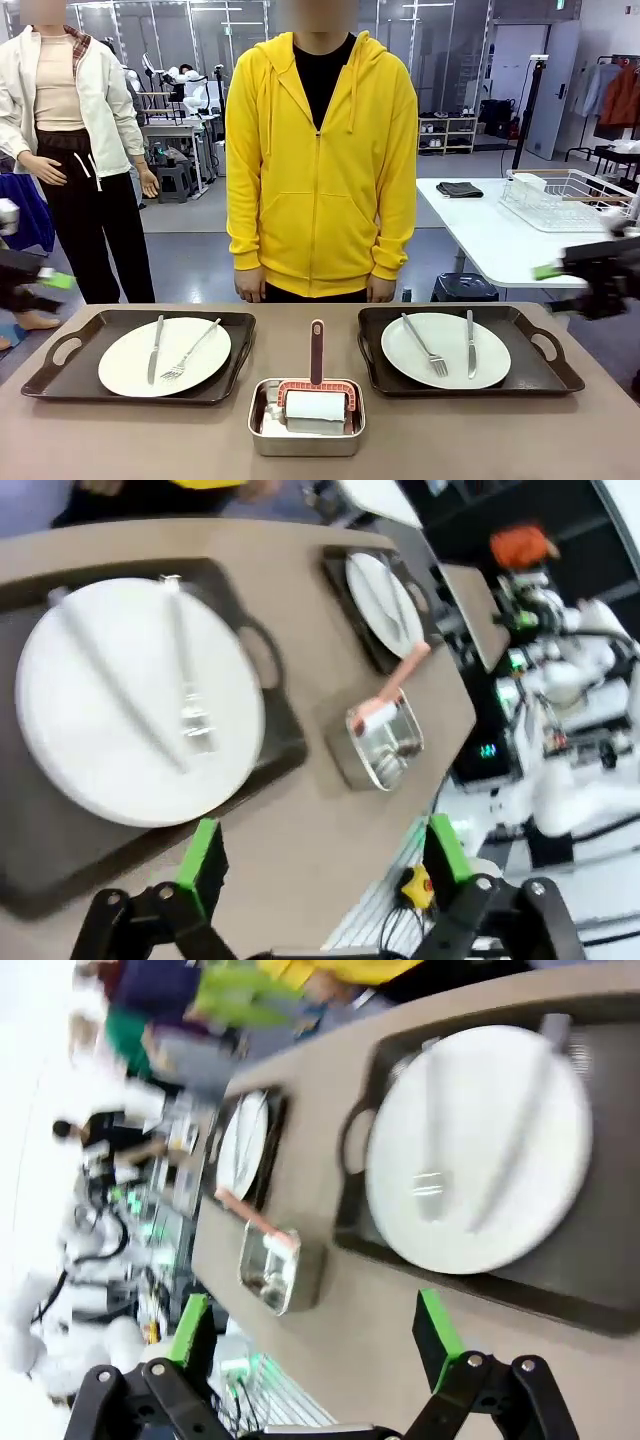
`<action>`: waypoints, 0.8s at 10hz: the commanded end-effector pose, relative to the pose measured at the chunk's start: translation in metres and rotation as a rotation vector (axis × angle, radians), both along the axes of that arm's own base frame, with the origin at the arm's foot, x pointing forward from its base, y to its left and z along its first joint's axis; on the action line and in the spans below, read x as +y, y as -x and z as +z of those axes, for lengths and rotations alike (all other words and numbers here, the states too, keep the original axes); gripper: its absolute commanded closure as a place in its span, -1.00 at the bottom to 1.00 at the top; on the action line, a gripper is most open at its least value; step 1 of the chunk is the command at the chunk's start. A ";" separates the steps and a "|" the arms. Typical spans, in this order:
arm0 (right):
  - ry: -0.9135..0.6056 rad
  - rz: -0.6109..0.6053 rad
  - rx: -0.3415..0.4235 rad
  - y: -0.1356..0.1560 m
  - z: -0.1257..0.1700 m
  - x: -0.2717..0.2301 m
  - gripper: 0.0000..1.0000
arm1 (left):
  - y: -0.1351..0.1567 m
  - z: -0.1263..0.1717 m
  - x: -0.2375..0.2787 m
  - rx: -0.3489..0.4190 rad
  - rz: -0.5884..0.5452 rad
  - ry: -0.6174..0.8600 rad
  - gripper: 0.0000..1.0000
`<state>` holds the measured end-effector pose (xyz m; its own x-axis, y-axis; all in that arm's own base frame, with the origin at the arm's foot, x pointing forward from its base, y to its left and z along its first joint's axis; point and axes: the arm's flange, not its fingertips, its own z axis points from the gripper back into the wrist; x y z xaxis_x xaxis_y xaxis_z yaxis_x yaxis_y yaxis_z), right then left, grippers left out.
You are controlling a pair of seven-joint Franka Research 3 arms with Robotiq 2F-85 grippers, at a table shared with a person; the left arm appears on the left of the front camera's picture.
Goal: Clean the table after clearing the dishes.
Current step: When the left (or right) Handle tray is removed, use the left hand (or right hand) to clean the left (or right) side of the table with the Lint Roller.
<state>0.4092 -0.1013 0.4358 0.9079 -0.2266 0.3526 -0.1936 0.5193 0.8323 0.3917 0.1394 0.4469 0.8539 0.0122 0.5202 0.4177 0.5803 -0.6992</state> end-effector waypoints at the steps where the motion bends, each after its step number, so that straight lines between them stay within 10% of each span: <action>1: -0.045 -0.215 0.034 0.032 0.006 -0.056 -1.00 | 0.018 0.003 0.055 0.040 0.096 0.031 -1.00; 7: -0.045 -0.515 0.027 0.093 0.011 -0.166 -1.00 | 0.056 -0.003 0.155 0.151 0.449 0.025 -1.00; 8: -0.068 -0.522 0.053 0.104 -0.001 -0.181 -1.00 | 0.069 -0.023 0.157 0.143 0.365 0.056 -1.00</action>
